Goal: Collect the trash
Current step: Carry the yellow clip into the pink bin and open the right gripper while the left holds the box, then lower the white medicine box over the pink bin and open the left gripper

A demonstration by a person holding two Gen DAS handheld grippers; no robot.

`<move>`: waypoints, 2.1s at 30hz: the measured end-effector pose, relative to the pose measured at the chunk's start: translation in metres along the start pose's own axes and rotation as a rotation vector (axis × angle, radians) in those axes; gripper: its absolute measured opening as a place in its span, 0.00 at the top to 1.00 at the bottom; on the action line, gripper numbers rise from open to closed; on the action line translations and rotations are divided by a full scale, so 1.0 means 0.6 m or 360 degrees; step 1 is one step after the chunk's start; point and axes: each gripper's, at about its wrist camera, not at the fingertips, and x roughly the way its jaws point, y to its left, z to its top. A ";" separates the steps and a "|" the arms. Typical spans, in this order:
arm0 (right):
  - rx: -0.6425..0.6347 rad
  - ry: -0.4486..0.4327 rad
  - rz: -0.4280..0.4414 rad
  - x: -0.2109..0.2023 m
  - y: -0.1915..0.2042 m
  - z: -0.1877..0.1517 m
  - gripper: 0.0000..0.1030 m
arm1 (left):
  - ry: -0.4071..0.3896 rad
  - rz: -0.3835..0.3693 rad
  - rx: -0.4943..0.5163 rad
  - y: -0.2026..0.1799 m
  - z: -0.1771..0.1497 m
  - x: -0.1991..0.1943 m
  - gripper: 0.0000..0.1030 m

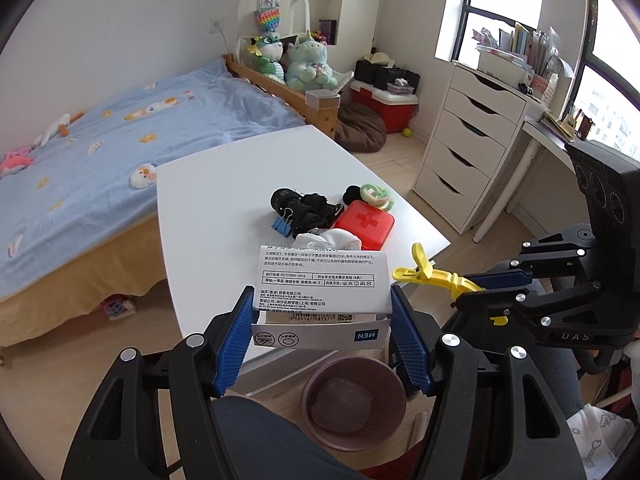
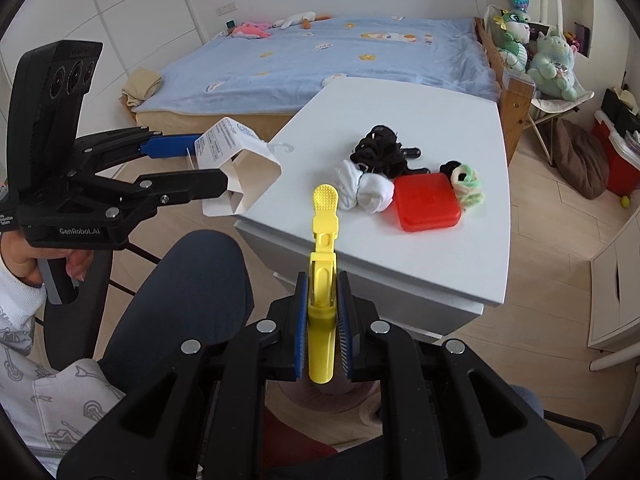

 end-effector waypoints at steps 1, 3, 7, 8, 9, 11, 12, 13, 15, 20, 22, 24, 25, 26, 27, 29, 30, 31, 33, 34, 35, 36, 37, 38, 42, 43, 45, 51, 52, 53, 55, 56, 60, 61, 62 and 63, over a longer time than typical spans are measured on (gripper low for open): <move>-0.0002 0.0011 0.0008 0.002 0.004 -0.007 0.87 | -0.0001 0.0001 -0.0001 -0.001 -0.005 -0.002 0.38; -0.0005 0.0030 0.0022 0.005 0.010 -0.020 0.87 | -0.0002 -0.0002 -0.0009 -0.003 -0.012 -0.005 0.38; 0.0003 0.0053 0.0050 0.012 0.017 -0.042 0.87 | -0.0010 -0.0004 -0.0011 -0.007 -0.025 -0.013 0.38; -0.0002 0.0058 0.0062 0.015 0.020 -0.046 0.87 | -0.0012 -0.0005 -0.0014 -0.007 -0.027 -0.015 0.38; -0.0008 0.0063 0.0067 0.018 0.024 -0.050 0.86 | -0.0014 -0.0005 -0.0014 -0.008 -0.029 -0.015 0.38; -0.0013 0.0066 0.0063 0.023 0.027 -0.054 0.73 | -0.0016 -0.0003 -0.0011 -0.009 -0.033 -0.016 0.38; -0.0016 0.0062 0.0050 0.025 0.028 -0.055 0.61 | -0.0018 0.0000 -0.0011 -0.009 -0.036 -0.017 0.38; -0.0013 0.0044 0.0038 0.024 0.028 -0.057 0.30 | -0.0019 0.0001 -0.0013 -0.009 -0.037 -0.018 0.38; 0.0033 -0.0007 0.0032 0.020 0.023 -0.058 0.18 | -0.0020 0.0003 -0.0019 -0.009 -0.040 -0.020 0.38; 0.0091 -0.0042 -0.0041 0.014 0.010 -0.050 0.08 | -0.0010 -0.0011 -0.0032 -0.008 -0.048 -0.019 0.38; 0.0121 -0.0054 -0.0084 0.010 0.004 -0.047 0.07 | -0.0009 -0.0022 -0.0036 -0.010 -0.052 -0.020 0.38; 0.0149 -0.0073 -0.0114 0.003 -0.002 -0.044 0.06 | -0.0005 -0.0035 -0.0036 -0.012 -0.055 -0.019 0.38; 0.0164 -0.0080 -0.0128 -0.001 -0.004 -0.043 0.06 | -0.0003 -0.0041 -0.0035 -0.013 -0.057 -0.018 0.38; 0.0177 -0.0086 -0.0140 -0.006 -0.007 -0.042 0.06 | 0.0000 -0.0048 -0.0034 -0.015 -0.058 -0.018 0.38; 0.0189 -0.0086 -0.0149 -0.009 -0.008 -0.042 0.05 | 0.0002 -0.0054 -0.0032 -0.017 -0.061 -0.018 0.38; 0.0222 -0.0086 -0.0167 -0.017 -0.012 -0.040 0.05 | 0.0005 -0.0067 -0.0021 -0.022 -0.065 -0.017 0.38; 0.0232 -0.0090 -0.0178 -0.022 -0.013 -0.040 0.05 | 0.0007 -0.0073 -0.0013 -0.026 -0.067 -0.016 0.38; 0.0235 -0.0096 -0.0193 -0.026 -0.012 -0.039 0.05 | 0.0010 -0.0081 -0.0003 -0.029 -0.068 -0.016 0.38; 0.0232 -0.0114 -0.0223 -0.036 -0.009 -0.037 0.05 | 0.0018 -0.0092 0.0012 -0.036 -0.072 -0.015 0.38; 0.0231 -0.0118 -0.0229 -0.040 -0.008 -0.037 0.05 | 0.0023 -0.0096 0.0016 -0.038 -0.074 -0.014 0.38; 0.0230 -0.0119 -0.0235 -0.043 -0.007 -0.035 0.05 | 0.0028 -0.0101 0.0017 -0.041 -0.077 -0.013 0.38; 0.0229 -0.0118 -0.0242 -0.045 -0.007 -0.035 0.05 | 0.0033 -0.0107 0.0019 -0.043 -0.078 -0.011 0.38; 0.0229 -0.0117 -0.0248 -0.048 -0.007 -0.035 0.05 | 0.0038 -0.0112 0.0021 -0.046 -0.081 -0.010 0.38; 0.0232 -0.0120 -0.0254 -0.050 -0.009 -0.036 0.04 | 0.0045 -0.0118 0.0026 -0.049 -0.083 -0.009 0.38; 0.0259 -0.0142 -0.0274 -0.063 -0.015 -0.041 0.04 | 0.0083 -0.0141 0.0056 -0.061 -0.090 0.001 0.38; 0.0266 -0.0146 -0.0276 -0.066 -0.017 -0.043 0.04 | 0.0091 -0.0150 0.0063 -0.064 -0.091 0.004 0.38; 0.0282 -0.0155 -0.0287 -0.069 -0.021 -0.047 0.04 | 0.0108 -0.0166 0.0083 -0.069 -0.089 0.009 0.38; 0.0323 -0.0163 -0.0297 -0.074 -0.034 -0.058 0.04 | 0.0063 -0.0192 0.0088 -0.077 -0.076 0.012 0.13; 0.0328 -0.0158 -0.0298 -0.074 -0.036 -0.058 0.04 | 0.0062 -0.0186 0.0082 -0.077 -0.074 0.013 0.12; 0.0329 -0.0158 -0.0298 -0.074 -0.036 -0.059 0.04 | 0.0052 -0.0182 0.0071 -0.076 -0.073 0.013 0.11; 0.0330 -0.0159 -0.0298 -0.074 -0.036 -0.060 0.04 | 0.0040 -0.0173 0.0059 -0.073 -0.072 0.013 0.08; 0.0333 -0.0160 -0.0298 -0.074 -0.036 -0.060 0.04 | 0.0040 -0.0154 0.0056 -0.071 -0.071 0.014 0.08; 0.0347 -0.0183 -0.0289 -0.074 -0.039 -0.065 0.04 | 0.0032 -0.0127 0.0019 -0.060 -0.068 0.014 0.08; 0.0351 -0.0184 -0.0287 -0.071 -0.040 -0.064 0.04 | 0.0030 -0.0113 0.0021 -0.058 -0.068 0.014 0.08; 0.0354 -0.0178 -0.0281 -0.068 -0.041 -0.063 0.04 | 0.0025 -0.0097 0.0018 -0.054 -0.067 0.014 0.08; 0.0351 -0.0172 -0.0278 -0.065 -0.041 -0.062 0.04 | 0.0019 -0.0089 0.0003 -0.049 -0.066 0.013 0.08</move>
